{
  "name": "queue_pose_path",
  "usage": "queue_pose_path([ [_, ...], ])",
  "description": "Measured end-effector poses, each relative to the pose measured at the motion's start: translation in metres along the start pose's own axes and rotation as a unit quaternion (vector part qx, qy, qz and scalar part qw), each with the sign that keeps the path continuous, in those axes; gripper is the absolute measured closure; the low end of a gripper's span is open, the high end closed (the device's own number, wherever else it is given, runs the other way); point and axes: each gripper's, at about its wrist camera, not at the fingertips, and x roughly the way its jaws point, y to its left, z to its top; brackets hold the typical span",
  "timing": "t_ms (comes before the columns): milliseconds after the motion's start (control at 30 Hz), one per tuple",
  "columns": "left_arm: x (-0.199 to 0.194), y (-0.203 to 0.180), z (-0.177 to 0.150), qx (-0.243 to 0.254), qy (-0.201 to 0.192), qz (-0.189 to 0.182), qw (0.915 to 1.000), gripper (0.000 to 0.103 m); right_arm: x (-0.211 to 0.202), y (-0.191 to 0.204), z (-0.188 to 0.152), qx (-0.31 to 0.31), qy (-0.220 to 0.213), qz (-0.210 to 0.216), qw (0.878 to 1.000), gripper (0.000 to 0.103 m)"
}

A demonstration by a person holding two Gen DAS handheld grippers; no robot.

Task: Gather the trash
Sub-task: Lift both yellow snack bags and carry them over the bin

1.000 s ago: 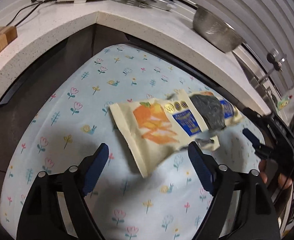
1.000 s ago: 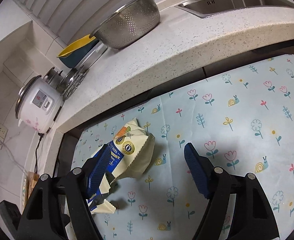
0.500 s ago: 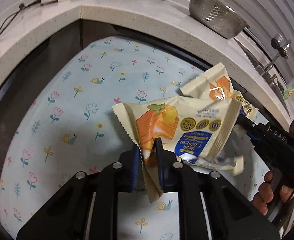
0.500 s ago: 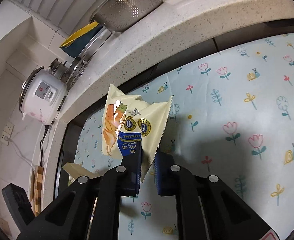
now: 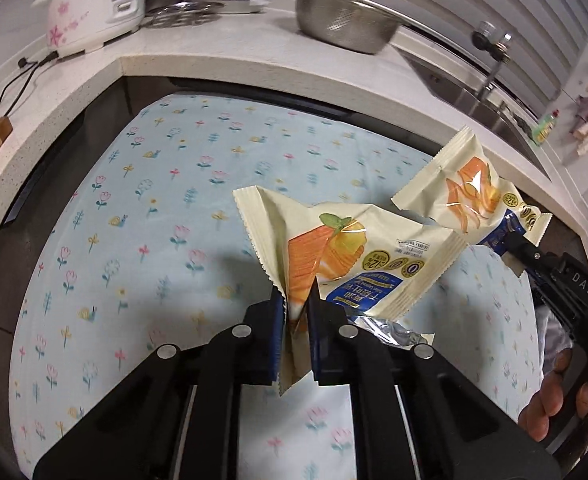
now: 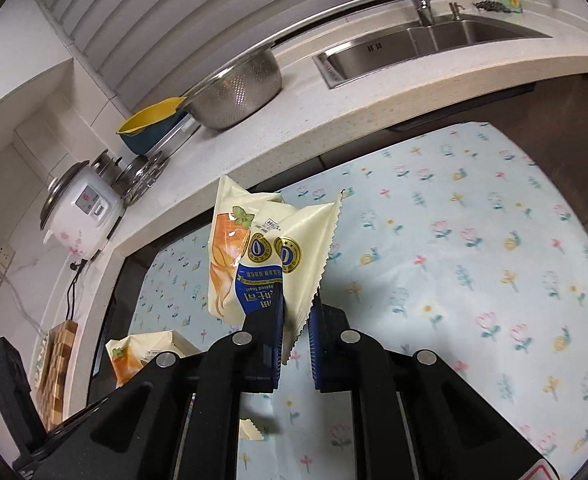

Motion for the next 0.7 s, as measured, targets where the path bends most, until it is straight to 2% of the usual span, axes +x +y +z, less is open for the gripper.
queue_pose_path([
  [333,-0.048,-0.081,-0.053,0.077,-0.002,-0.011,0.997,0.092,-0.106,-0.061,-0.03,0.02,-0.029,-0.037,0.999,0.092],
  [700,-0.075,-0.148,-0.102,0.147,-0.003,-0.018,0.989,0.092,-0.191,-0.107,-0.072,-0.019,-0.045,-0.123,0.991,0.092],
])
